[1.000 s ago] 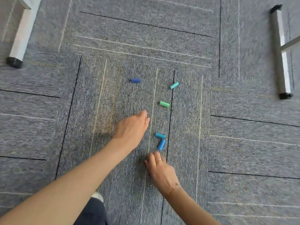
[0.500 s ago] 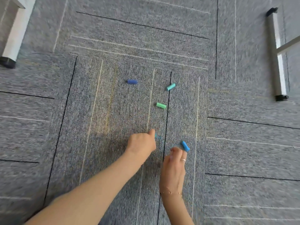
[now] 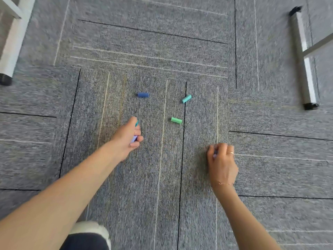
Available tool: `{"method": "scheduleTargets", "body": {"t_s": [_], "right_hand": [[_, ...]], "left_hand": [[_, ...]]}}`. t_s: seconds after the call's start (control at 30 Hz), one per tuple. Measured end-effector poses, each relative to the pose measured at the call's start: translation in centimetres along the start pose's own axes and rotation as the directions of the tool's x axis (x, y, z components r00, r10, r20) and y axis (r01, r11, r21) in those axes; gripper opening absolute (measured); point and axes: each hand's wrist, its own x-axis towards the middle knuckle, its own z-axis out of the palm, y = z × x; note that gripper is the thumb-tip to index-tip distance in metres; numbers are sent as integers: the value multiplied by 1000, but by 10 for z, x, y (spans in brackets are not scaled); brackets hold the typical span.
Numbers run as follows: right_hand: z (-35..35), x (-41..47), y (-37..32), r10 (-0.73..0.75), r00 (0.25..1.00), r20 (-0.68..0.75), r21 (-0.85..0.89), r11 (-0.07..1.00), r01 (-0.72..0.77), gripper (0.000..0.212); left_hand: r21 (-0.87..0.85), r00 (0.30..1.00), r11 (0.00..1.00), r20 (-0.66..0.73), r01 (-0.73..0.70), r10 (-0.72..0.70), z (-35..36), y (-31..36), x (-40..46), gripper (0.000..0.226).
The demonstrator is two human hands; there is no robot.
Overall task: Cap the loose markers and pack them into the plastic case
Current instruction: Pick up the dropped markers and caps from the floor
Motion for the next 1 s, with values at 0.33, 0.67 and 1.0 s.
{"method": "scheduleTargets", "body": {"t_s": [0.33,0.67,1.0], "right_hand": [[-9,13,21,-166,983,77,-127,976,175,18],[-27,29,-44,-246,931,268,81,969,233,46],[18,44,-120,-518,792,325,-66,822,565,30]], "left_hand": [[-17,967,997,241,-80,82,1,14,-7,11],[201,966,946,91,-254,240,0,21,-1,22],[921,741,266,37,-286,670,6,53,25,24]]}}
